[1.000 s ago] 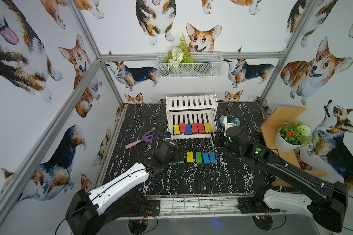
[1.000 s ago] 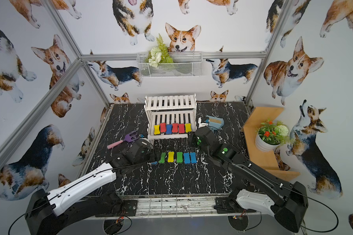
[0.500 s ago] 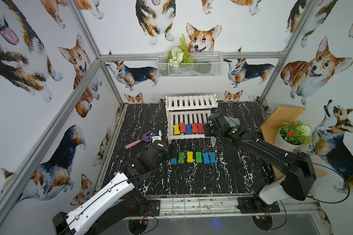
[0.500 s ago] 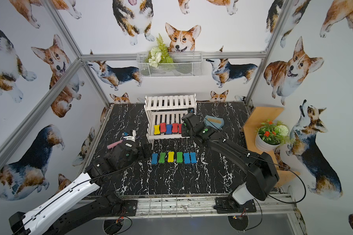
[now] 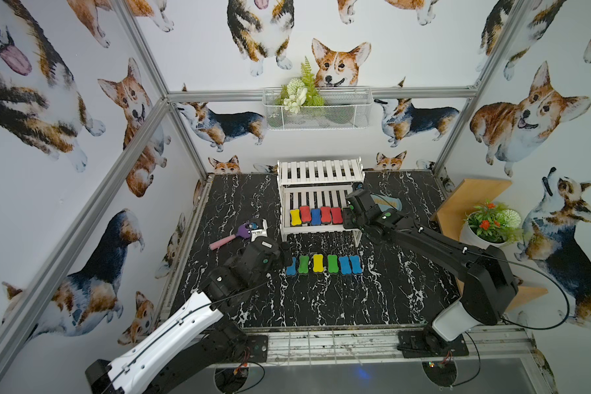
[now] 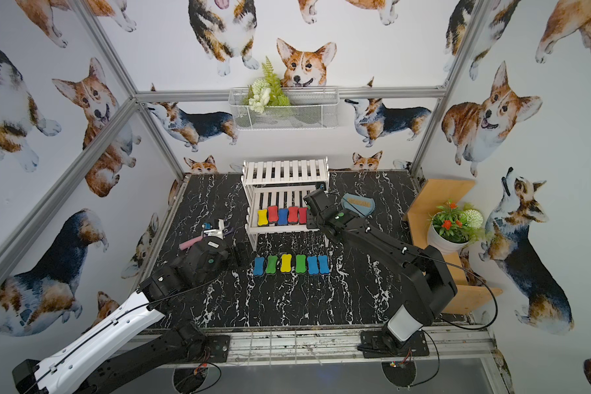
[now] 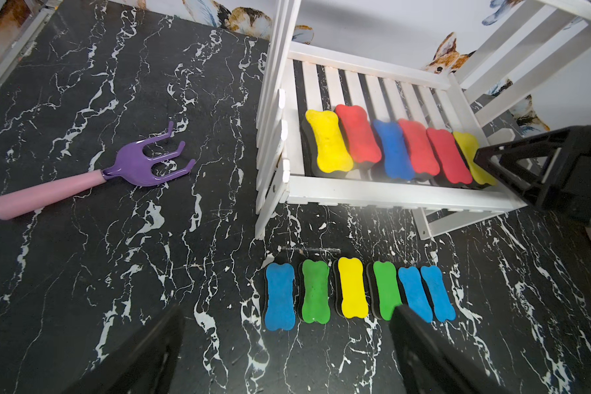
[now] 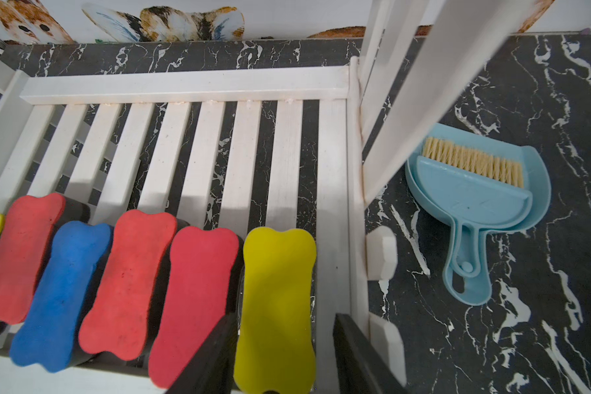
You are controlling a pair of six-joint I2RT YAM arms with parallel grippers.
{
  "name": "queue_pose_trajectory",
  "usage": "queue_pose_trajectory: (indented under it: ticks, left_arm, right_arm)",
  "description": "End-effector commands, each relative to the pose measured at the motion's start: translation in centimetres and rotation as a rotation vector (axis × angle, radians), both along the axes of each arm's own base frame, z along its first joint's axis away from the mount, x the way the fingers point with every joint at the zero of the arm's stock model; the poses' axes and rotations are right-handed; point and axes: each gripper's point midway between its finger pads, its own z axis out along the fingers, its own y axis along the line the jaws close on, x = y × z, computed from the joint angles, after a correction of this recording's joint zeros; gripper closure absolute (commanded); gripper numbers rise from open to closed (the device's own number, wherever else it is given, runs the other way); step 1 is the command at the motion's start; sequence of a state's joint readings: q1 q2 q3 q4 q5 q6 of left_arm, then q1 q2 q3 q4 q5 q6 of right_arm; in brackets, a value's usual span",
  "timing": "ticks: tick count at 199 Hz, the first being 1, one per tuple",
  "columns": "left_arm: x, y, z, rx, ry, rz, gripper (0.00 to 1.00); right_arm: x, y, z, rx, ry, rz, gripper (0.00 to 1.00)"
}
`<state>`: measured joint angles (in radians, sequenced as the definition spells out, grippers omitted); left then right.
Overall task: Remove the whiteboard erasers from the shelf
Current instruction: Pick up the whiteboard eraser from the shelf.
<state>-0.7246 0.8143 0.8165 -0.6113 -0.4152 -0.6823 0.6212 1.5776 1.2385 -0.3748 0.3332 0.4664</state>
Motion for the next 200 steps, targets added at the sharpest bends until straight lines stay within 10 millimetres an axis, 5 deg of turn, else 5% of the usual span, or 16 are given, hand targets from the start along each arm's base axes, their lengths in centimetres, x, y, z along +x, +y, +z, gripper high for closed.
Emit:
queue_pose_trajectory:
  ticks: [1,200]
  left_arm:
    - [0.0,0.4,-0.3,0.025,0.003,0.008,0.01]
    - [-0.1,1.0,-0.4,0.035,0.002,0.027,0.01]
  right_arm:
    - [0.4,0.3,0.3,0.007,-0.013,0.004,0.47]
    - [1.0,0.0,-2.8,-0.044,0.062,-0.029,0.55]
